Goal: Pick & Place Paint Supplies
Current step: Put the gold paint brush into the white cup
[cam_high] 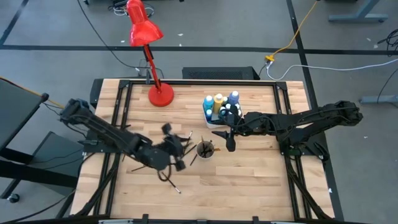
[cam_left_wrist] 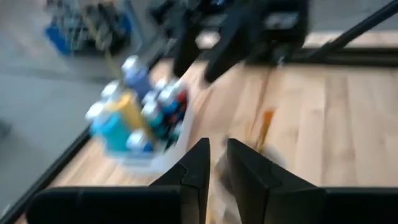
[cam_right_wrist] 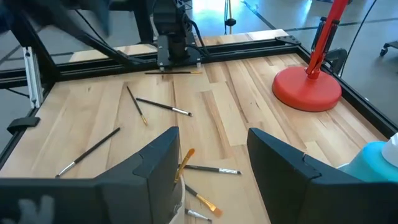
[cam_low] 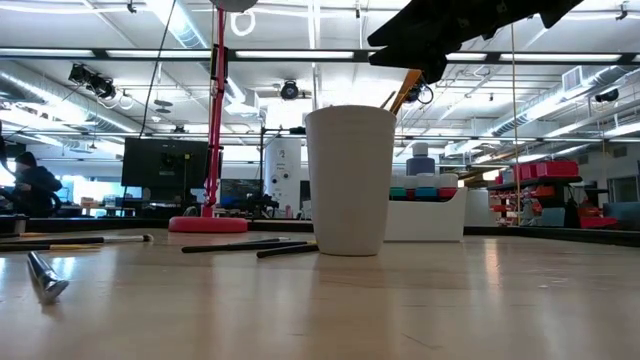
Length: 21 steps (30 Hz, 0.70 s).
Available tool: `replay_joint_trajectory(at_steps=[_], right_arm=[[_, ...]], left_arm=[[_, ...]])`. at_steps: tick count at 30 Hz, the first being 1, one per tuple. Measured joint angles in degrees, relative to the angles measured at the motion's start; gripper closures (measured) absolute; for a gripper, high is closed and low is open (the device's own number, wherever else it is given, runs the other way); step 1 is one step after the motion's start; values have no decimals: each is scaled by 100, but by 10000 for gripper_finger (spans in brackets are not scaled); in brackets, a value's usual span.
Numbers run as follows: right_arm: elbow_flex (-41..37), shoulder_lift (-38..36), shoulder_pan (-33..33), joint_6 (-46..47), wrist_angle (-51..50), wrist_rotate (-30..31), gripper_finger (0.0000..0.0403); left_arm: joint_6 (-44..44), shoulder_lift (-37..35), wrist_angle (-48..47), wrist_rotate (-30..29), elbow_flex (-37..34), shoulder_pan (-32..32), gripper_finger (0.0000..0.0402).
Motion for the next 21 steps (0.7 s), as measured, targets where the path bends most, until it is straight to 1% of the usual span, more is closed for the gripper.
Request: replay_joint_trajectory(at_steps=[4, 8, 10, 13, 16, 21], right_arm=[[0, 0, 0, 1, 44, 0, 208], [2, 0, -1, 1, 91, -1, 208], [2, 0, 0, 1, 96, -2, 208], [2, 0, 0, 1, 94, 0, 208], [2, 0, -1, 1, 94, -2, 208], [2, 0, -2, 1, 90, 0, 208]], left_arm=[[-1314, -405, -1879, -28, 104, -7, 335], [-2516, -442, -3714, 102, 67, 165, 319], [-3087, -404, -4514, 365, 68, 293, 305], [-3759, -265, -5627, 1027, 65, 565, 279], [-4161, -227, -6221, 1640, -11, 844, 256], [-4529, -270, -6222, 2636, -603, 1417, 238]])
